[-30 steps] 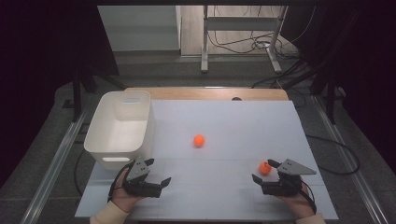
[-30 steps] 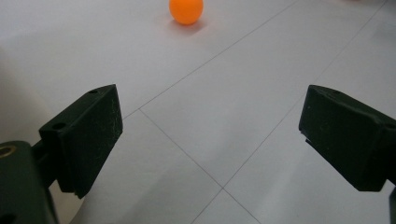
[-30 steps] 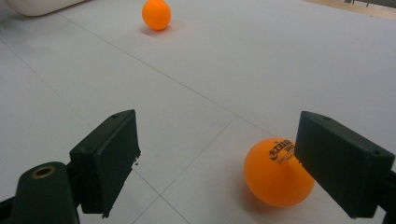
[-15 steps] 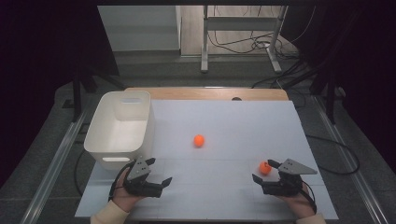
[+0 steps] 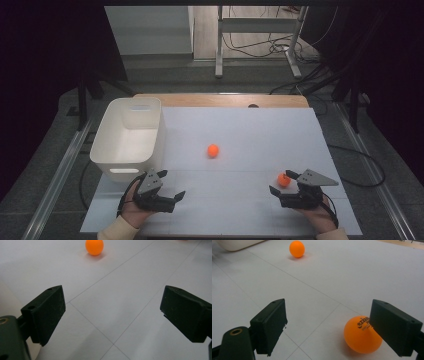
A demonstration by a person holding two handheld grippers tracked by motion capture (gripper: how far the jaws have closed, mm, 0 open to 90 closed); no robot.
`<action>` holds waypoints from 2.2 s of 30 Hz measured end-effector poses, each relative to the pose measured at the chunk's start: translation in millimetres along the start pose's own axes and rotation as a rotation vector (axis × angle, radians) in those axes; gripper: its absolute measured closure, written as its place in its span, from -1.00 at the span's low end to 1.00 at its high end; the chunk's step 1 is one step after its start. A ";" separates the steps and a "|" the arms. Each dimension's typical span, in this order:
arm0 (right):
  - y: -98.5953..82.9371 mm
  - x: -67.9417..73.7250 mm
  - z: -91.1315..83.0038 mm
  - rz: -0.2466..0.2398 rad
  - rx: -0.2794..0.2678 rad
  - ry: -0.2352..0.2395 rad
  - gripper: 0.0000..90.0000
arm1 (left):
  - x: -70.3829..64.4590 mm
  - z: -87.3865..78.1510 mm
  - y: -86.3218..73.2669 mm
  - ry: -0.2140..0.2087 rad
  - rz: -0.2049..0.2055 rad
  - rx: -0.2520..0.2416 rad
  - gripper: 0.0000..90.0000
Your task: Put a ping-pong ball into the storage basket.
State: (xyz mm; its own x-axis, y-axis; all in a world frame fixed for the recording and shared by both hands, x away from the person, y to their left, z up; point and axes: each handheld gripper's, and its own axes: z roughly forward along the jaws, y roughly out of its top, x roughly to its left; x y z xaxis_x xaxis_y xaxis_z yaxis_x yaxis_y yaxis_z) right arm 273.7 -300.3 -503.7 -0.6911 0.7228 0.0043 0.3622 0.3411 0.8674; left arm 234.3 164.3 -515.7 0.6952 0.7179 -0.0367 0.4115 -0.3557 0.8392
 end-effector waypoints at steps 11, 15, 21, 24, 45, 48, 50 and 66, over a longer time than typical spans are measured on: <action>-1.9 0.2 -3.3 0.001 -0.003 -0.006 -0.66 | -2.3 -1.9 13.9 -0.028 0.012 0.000 -0.86; -1.9 0.2 -1.4 -0.003 0.004 -0.009 -0.66 | -3.6 -1.8 22.0 -0.022 0.011 0.001 -0.86; -1.4 1.1 -1.8 -0.002 0.001 -0.010 -0.66 | -8.8 0.1 33.2 -0.037 0.030 -0.005 -0.85; -1.1 1.3 -1.1 -0.003 0.007 -0.011 -0.66 | -9.6 0.8 34.3 -0.021 0.031 0.000 -0.86; -1.5 1.6 1.5 0.001 0.021 -0.012 -0.66 | -7.6 13.8 58.8 -0.018 -0.005 0.014 -0.89; -1.4 1.6 0.9 0.004 0.019 -0.012 -0.66 | -8.8 17.5 63.6 -0.025 -0.002 0.013 -0.89; -1.5 1.2 0.7 0.004 0.018 -0.013 -0.66 | -8.5 19.7 65.6 -0.028 -0.002 0.015 -0.89; -1.8 1.2 1.4 0.000 0.022 -0.011 -0.66 | -3.7 38.1 78.9 -0.032 -0.016 0.029 -0.88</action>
State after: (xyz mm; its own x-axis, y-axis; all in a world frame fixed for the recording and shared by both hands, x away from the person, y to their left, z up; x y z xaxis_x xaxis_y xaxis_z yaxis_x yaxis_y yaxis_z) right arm 273.1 -299.2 -506.0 -0.6841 0.7294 -0.0015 0.3762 0.3545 0.8560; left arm 286.7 110.9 -470.0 0.7068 0.7042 -0.0676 0.4391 -0.3617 0.8224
